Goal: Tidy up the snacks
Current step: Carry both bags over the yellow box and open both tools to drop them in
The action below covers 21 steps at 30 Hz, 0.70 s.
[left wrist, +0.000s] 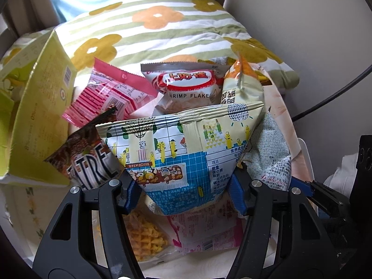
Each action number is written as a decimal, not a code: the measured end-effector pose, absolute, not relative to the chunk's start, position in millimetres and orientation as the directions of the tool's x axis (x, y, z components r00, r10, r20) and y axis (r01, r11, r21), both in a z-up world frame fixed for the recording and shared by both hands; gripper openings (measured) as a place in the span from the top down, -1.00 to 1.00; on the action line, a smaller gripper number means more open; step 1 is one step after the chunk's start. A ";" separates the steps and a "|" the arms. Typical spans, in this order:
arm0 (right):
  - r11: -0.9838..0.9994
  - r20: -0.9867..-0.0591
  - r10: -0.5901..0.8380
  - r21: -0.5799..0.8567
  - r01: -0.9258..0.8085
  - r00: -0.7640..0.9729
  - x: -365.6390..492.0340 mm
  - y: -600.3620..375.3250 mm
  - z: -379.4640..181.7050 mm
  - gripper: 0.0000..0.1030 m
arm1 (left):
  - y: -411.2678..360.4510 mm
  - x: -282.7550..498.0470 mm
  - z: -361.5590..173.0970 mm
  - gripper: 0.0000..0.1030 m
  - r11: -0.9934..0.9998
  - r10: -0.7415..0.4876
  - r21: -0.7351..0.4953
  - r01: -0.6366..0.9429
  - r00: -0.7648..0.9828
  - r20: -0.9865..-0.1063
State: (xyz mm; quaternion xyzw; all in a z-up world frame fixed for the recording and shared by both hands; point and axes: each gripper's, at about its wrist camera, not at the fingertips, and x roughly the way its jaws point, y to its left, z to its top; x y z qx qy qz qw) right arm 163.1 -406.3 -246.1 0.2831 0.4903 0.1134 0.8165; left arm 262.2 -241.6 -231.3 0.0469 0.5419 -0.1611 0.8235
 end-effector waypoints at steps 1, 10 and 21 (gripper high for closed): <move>0.812 -0.731 0.462 0.576 0.092 0.501 161.5 -406.8 -243.8 -0.23 | -241.4 260.5 -228.7 -0.15 0.943 -0.216 -0.097 0.317 0.366 -0.905; 0.810 -0.696 0.461 0.583 0.060 0.551 149.7 -413.1 -220.8 -0.19 | -238.4 242.9 -196.1 -0.15 0.943 -0.238 -0.103 0.316 0.423 -0.874; 0.821 -0.613 0.482 0.565 -0.078 0.627 152.5 -411.0 -156.3 -0.18 | -203.0 226.9 -109.0 -0.15 0.960 -0.254 -0.125 0.252 0.586 -0.770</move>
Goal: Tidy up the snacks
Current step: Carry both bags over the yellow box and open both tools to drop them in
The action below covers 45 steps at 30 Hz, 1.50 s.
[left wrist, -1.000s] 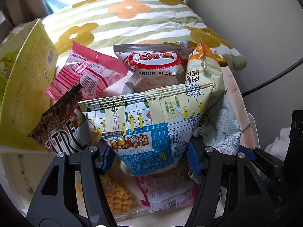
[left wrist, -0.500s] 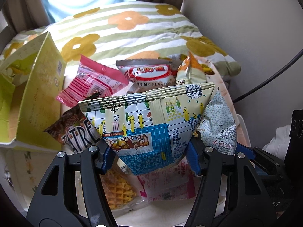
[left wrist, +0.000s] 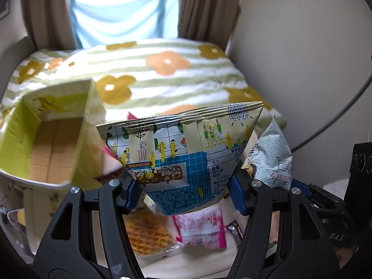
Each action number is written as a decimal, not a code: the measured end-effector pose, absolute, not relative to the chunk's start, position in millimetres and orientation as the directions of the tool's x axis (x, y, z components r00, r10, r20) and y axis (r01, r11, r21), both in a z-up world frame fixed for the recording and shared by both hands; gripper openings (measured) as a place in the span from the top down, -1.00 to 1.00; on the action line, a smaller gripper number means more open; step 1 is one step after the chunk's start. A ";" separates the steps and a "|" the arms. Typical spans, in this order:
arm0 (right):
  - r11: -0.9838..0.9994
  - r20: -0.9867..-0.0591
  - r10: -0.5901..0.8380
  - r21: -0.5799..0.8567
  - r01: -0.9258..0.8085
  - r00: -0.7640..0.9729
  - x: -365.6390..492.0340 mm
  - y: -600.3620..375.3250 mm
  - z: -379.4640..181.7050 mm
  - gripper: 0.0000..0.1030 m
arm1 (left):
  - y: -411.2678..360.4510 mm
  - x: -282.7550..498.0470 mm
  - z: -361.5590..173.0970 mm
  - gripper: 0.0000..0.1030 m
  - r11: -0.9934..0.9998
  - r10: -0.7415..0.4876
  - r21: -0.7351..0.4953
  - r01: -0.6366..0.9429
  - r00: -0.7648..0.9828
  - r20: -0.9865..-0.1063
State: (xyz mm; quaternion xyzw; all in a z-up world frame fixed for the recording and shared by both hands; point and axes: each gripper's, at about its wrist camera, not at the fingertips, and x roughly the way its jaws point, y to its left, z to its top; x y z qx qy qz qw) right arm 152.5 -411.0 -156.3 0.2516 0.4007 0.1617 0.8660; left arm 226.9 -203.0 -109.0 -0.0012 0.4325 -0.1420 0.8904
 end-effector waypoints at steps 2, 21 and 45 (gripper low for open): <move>0.825 -0.596 0.489 0.554 -0.115 0.637 156.9 -404.8 -142.8 -0.18 | -189.0 226.5 -92.9 -0.15 0.966 -0.241 -0.121 0.230 0.620 -0.747; 0.787 -0.529 0.614 0.471 -0.399 0.586 264.8 -209.7 -80.2 -0.17 | 50.1 277.4 -32.3 -0.15 0.991 -0.098 -0.132 0.012 0.729 -0.677; 0.847 -0.701 0.531 0.447 -0.287 0.475 351.2 -74.3 -154.0 -0.17 | 158.2 416.9 -169.3 -0.15 0.990 -0.133 -0.096 0.105 0.435 -0.891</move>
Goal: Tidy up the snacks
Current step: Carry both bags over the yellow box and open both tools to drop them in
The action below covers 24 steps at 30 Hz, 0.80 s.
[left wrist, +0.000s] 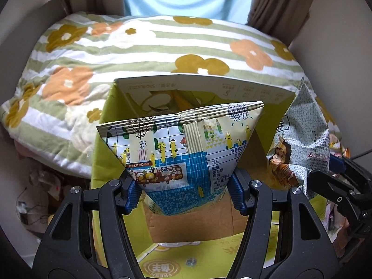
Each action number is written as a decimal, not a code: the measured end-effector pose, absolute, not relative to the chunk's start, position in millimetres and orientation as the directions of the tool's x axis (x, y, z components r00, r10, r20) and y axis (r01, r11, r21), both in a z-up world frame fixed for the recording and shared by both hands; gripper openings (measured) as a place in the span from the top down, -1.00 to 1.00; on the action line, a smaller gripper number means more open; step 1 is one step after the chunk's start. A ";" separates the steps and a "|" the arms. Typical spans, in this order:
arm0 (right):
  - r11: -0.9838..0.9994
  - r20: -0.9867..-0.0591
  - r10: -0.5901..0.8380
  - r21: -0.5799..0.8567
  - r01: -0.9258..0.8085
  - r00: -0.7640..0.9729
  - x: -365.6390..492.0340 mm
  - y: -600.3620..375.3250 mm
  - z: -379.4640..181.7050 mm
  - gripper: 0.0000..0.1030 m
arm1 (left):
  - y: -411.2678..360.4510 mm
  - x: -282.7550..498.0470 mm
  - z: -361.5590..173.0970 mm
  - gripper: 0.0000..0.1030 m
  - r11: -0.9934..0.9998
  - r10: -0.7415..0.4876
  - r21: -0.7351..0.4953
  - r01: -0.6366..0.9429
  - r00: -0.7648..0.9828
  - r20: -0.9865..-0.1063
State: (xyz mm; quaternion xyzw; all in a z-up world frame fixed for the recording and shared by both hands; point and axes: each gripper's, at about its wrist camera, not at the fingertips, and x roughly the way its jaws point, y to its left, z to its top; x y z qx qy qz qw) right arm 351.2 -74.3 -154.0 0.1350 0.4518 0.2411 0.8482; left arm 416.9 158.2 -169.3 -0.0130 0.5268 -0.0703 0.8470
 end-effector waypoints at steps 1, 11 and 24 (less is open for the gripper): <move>0.850 -0.707 0.526 0.440 -0.288 0.473 352.0 -75.1 -154.5 -0.17 | 156.6 420.1 -172.1 -0.15 0.989 -0.132 -0.092 0.116 0.416 -0.900; 0.885 -0.759 0.462 0.355 -0.302 0.460 353.9 -76.7 -160.1 -0.17 | 149.1 414.6 -170.1 -0.99 0.989 -0.086 -0.032 0.143 0.394 -0.915; 0.926 -0.805 0.269 0.067 -0.371 0.528 363.0 -52.9 -165.7 -0.76 | 173.8 388.2 -163.6 -0.99 0.995 -0.085 -0.058 0.080 0.397 -0.914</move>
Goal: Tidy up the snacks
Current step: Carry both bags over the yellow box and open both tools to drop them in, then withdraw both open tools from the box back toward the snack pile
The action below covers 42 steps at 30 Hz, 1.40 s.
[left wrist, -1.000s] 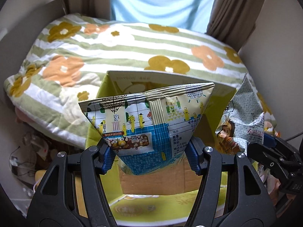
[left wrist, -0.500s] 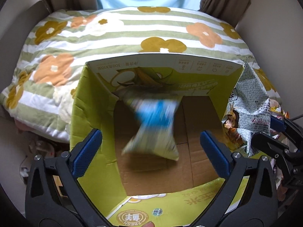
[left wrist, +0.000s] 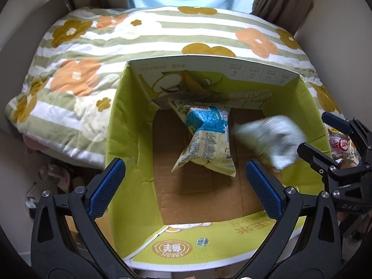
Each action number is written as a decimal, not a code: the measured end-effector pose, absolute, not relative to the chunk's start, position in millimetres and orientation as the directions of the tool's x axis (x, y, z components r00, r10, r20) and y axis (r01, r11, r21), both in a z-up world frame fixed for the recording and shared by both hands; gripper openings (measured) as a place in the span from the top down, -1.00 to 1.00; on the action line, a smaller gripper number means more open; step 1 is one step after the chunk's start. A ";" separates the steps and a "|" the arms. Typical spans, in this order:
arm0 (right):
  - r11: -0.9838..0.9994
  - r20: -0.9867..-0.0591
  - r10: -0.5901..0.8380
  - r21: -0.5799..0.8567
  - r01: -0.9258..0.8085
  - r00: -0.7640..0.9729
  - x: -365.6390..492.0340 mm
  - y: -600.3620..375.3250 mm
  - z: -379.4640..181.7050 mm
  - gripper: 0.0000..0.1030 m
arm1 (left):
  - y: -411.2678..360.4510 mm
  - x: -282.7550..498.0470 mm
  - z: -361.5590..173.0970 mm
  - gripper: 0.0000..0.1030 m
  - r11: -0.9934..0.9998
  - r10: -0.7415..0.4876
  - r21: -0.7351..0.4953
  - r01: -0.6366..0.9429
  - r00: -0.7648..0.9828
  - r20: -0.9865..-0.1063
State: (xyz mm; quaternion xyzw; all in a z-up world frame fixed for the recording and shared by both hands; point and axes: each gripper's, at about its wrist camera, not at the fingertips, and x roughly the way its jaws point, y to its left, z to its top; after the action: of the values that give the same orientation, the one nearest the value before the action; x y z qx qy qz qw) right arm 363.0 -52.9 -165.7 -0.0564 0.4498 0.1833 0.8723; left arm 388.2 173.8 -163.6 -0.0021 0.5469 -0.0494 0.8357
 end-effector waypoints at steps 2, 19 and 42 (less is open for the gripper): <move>0.924 -0.802 0.270 0.059 -0.379 0.532 361.0 -53.4 -166.1 -0.81 | 179.7 382.3 -162.1 -0.99 0.996 -0.086 -0.067 0.060 0.402 -0.912; 0.942 -0.795 0.269 0.098 -0.322 0.543 329.0 -58.4 -145.1 -0.81 | 180.9 349.6 -133.9 -0.99 0.994 -0.102 -0.068 0.087 0.470 -0.877; 0.975 -0.708 0.208 0.099 -0.197 0.675 217.8 -187.5 -82.3 -0.81 | 46.5 242.5 -83.6 -0.99 0.986 -0.154 -0.094 0.135 0.561 -0.813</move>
State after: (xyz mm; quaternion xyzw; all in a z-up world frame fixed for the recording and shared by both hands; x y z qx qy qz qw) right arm 217.8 -187.5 -82.3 0.0070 0.3876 0.1107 0.9151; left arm 242.5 46.5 -83.6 -0.0107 0.4614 -0.0818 0.8833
